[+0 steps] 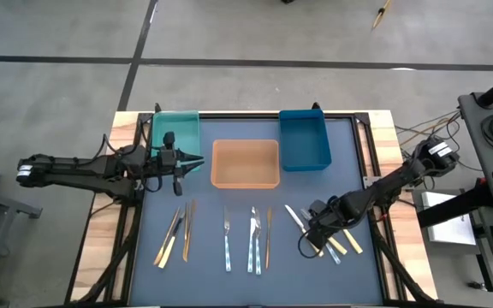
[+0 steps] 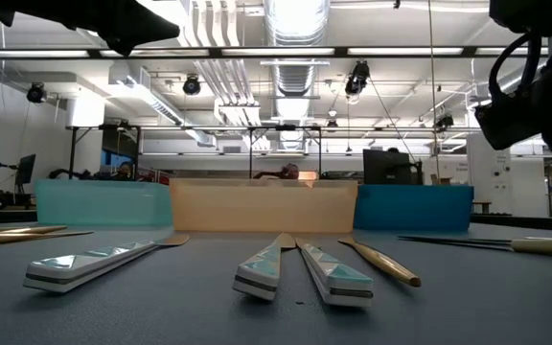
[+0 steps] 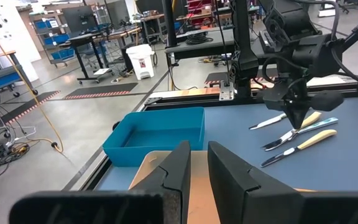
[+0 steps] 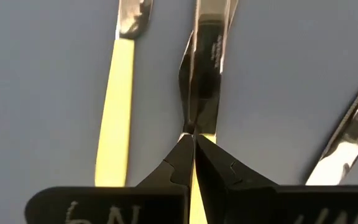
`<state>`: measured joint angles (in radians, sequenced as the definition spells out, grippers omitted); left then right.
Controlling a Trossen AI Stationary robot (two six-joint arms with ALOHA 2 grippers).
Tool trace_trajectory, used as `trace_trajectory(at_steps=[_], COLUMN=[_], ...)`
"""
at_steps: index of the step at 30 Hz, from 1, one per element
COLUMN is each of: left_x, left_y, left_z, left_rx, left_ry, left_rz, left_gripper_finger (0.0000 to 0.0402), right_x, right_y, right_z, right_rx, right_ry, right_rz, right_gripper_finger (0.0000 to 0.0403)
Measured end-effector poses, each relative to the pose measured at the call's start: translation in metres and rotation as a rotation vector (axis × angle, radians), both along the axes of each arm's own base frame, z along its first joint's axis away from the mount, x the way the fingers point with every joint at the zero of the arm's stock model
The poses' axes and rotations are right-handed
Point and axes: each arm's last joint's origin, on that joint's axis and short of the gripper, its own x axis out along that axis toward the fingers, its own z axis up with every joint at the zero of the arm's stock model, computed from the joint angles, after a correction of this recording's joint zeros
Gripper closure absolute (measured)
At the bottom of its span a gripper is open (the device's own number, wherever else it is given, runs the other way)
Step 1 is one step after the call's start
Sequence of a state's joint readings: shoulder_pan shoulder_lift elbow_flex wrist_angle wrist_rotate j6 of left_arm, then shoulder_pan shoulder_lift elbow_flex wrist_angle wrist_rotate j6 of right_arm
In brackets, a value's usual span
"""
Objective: Sort silverware by color (type)
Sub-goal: Put the yellow knife into the blue bin
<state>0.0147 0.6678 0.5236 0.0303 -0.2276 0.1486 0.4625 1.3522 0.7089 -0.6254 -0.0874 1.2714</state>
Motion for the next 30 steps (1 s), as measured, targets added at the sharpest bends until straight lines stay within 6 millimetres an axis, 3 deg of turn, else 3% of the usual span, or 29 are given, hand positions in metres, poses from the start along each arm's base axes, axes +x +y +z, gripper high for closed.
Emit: trace_trajectory(at_steps=[9,21,30], left_x=[0.000,0.000,0.000], left_y=[0.000,0.000,0.000], left_z=[0.000,0.000,0.000], left_rx=[0.000,0.000,0.000], left_ry=[0.001,0.000,0.000], left_rz=[0.000,0.000,0.000], left_gripper_finger=[0.0363,0.0363,0.0363], right_x=[0.003,0.002,0.007], right_y=[-0.002,-0.016,-0.015], right_z=[-0.010,-0.005,0.003], right_rx=[-0.106,-0.178,-0.147], right_ry=[0.000,0.014,0.011], right_rz=[-0.011,-0.128,-0.092], right_gripper_finger=[0.0394,0.0394,0.0394])
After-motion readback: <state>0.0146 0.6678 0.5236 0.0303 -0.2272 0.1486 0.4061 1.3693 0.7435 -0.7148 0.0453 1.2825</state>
